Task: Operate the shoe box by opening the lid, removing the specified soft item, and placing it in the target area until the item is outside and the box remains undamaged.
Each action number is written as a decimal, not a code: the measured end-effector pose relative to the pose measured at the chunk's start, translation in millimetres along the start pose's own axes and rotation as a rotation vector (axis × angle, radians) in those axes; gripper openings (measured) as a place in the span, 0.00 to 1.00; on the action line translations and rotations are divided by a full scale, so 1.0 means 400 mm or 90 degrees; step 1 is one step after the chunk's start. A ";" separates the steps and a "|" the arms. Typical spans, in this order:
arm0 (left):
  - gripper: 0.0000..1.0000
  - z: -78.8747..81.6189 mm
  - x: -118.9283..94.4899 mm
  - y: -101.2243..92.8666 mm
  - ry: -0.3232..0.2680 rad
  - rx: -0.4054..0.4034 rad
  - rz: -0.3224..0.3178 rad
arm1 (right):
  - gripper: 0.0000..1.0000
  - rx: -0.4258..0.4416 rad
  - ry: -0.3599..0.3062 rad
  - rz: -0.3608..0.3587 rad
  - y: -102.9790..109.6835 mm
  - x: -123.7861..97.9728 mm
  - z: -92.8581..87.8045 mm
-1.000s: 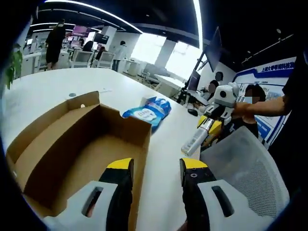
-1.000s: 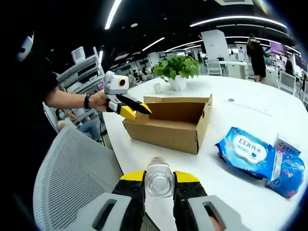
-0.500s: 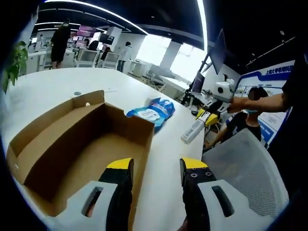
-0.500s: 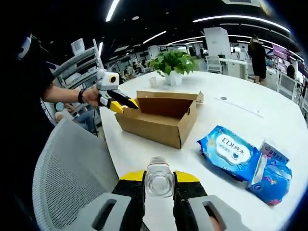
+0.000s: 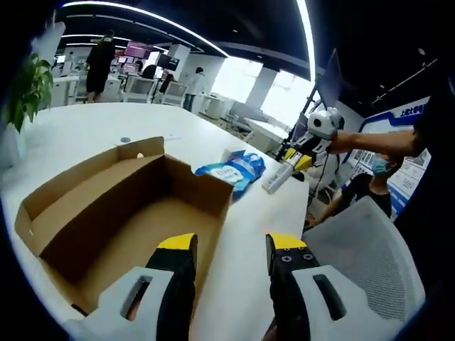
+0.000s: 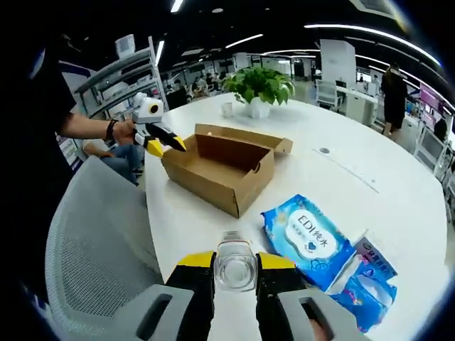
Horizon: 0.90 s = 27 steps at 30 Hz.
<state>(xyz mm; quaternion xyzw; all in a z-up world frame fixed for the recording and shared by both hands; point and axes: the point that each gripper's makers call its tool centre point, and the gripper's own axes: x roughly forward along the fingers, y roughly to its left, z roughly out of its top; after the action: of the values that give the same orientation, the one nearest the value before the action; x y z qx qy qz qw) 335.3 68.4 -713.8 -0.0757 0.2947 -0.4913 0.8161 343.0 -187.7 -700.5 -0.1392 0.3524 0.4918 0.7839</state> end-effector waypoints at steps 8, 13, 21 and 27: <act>0.39 -0.018 -0.019 -0.011 0.000 -0.007 0.017 | 0.17 -0.040 0.033 0.008 -0.065 -0.002 0.017; 0.39 -0.021 -0.029 -0.019 -0.008 -0.013 0.027 | 0.17 -0.082 0.066 0.012 -0.108 0.001 0.030; 0.39 -0.042 -0.030 -0.039 -0.015 -0.025 0.042 | 0.17 -0.134 0.103 0.021 -0.159 0.014 0.056; 0.39 -0.041 -0.033 -0.042 -0.025 -0.035 0.054 | 0.17 -0.151 0.119 0.030 -0.186 0.031 0.064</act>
<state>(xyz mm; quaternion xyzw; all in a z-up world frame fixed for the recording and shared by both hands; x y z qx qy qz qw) 309.1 73.8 -714.8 -0.0951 0.2950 -0.4467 0.8393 421.8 -200.5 -700.5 -0.2678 0.3662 0.5333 0.7140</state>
